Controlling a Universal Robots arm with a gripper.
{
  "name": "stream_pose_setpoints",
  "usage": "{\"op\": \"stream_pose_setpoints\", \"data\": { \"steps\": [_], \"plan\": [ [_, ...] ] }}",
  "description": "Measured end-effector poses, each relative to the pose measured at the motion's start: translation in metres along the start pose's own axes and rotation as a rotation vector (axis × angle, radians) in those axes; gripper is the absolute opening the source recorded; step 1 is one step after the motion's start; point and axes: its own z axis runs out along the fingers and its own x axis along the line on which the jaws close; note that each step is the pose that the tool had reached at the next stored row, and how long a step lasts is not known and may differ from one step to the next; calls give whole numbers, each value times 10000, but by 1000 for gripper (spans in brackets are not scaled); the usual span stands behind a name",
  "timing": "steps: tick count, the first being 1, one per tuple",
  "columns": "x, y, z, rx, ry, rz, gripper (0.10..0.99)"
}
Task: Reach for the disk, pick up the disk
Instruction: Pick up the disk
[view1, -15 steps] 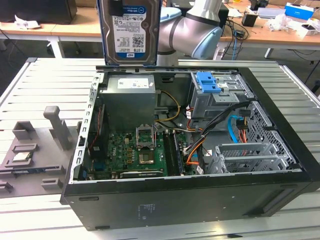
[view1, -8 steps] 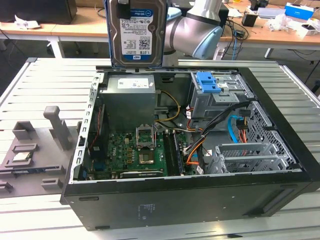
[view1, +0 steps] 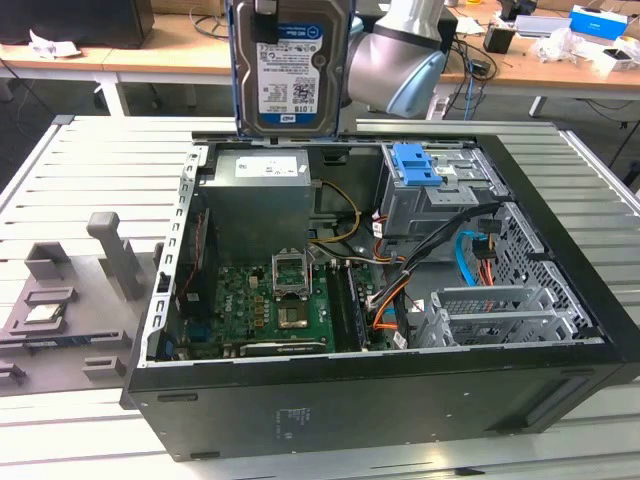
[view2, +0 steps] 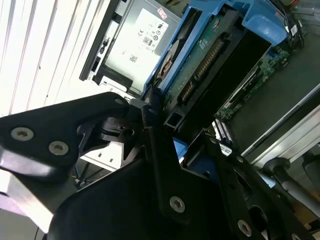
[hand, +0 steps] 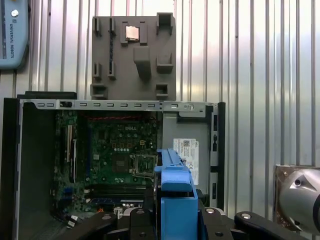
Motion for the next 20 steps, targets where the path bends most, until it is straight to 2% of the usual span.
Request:
{"op": "stream_pose_setpoints", "data": {
  "steps": [3, 6, 13, 14, 15, 20],
  "plan": [
    [1, -89, -2, -1, 1, -2, 365],
    [2, -138, 2, 0, 0, -1, 365],
    [6, -321, -6, 0, -1, -1, 365],
    [7, -386, -10, 0, 0, -1, 365],
    [8, -421, -11, 0, 0, 0, 365],
    [28, -445, -12, 0, -1, -1, 365]
  ]
}}
